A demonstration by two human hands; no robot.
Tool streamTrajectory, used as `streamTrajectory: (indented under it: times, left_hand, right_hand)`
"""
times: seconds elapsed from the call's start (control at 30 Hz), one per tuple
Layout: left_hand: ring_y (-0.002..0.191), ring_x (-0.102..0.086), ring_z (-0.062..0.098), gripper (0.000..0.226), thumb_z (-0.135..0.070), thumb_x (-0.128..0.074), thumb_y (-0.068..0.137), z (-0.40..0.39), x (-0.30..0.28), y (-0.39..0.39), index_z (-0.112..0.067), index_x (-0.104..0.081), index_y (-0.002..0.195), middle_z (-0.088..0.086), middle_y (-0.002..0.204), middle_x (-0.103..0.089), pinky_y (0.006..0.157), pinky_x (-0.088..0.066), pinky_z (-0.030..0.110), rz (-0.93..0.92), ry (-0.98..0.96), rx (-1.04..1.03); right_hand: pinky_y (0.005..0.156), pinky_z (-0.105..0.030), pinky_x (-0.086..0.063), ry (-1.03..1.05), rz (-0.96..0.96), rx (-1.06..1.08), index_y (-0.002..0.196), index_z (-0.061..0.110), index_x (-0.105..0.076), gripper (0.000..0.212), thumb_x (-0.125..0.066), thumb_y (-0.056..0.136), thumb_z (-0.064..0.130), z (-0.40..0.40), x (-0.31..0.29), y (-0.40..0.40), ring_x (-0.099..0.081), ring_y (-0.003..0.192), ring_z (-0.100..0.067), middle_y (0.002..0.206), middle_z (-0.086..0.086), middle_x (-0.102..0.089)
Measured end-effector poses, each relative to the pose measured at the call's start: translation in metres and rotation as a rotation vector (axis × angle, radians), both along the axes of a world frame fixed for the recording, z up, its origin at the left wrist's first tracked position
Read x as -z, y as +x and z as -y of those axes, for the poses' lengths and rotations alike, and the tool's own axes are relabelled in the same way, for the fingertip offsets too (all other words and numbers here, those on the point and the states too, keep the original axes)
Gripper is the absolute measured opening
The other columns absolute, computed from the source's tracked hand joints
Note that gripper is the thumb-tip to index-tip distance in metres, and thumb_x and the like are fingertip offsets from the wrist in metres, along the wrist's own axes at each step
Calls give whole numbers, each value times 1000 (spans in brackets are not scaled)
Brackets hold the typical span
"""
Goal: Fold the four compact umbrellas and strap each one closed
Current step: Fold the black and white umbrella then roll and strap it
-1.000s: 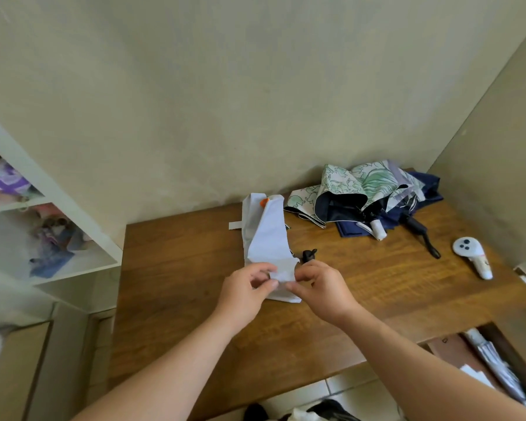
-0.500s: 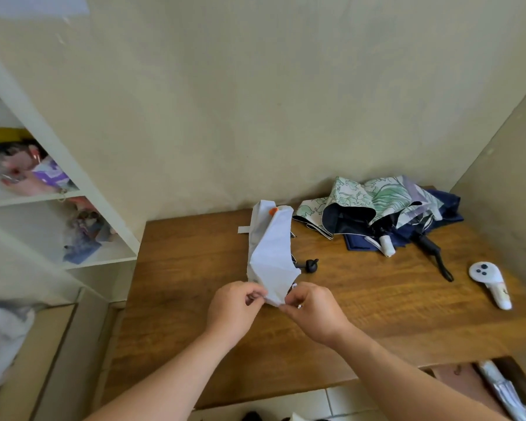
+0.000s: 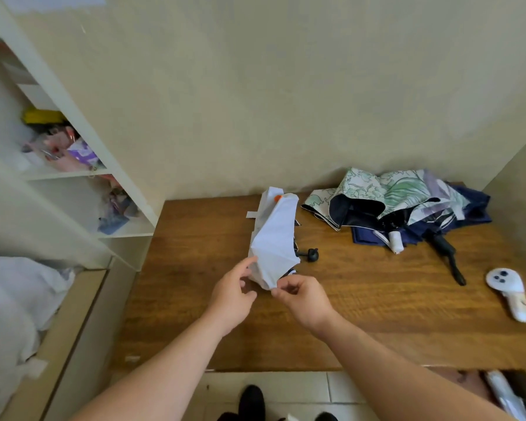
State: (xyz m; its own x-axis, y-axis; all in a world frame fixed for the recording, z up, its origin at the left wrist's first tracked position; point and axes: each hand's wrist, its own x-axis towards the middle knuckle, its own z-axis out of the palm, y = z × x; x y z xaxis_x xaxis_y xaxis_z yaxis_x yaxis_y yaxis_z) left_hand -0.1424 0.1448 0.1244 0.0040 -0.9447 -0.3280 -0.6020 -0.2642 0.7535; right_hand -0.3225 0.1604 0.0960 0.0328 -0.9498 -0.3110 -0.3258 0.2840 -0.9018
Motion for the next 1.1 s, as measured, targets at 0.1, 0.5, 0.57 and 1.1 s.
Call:
streamTrajectory:
  times: [0.1, 0.5, 0.57, 1.1]
  left_hand:
    - [122, -59, 10, 71, -9, -73, 97, 7, 2, -1, -49, -47, 149, -24, 132, -58, 95, -52, 23, -37, 31, 95]
    - [101, -67, 13, 37, -10, -68, 101, 34, 9, 18, -41, -61, 119, -9, 107, -68, 85, -59, 19, -205, -48, 153]
    - [106, -64, 15, 39, -4, -63, 102, 35, 13, 22, -40, -58, 117, -2, 112, -65, 86, -55, 22, -312, -2, 99]
    - [113, -56, 3, 35, -30, -76, 94, 33, 34, 69, -45, -59, 120, -24, 117, -58, 92, -54, 16, -31, -198, 453]
  right_hand:
    - [76, -32, -59, -7, -14, -9, 82, 29, -78, 12, -78, 94, 27, 1, -1, 0, -66, 78, -12, 81, 10, -73]
    - [69, -24, -54, -57, -126, 204, 78, 29, -75, 15, -81, 91, 28, 7, -13, 12, -67, 74, -8, 79, 9, -73]
    - [70, -23, -54, -65, -164, 279, 80, 32, -74, 15, -77, 94, 26, 8, -10, 17, -68, 78, -7, 82, 10, -73]
    - [58, -32, -36, -726, -1063, -176, 80, 23, -69, 17, -85, 73, 21, 6, 17, 44, -47, 81, -21, 88, 4, -56]
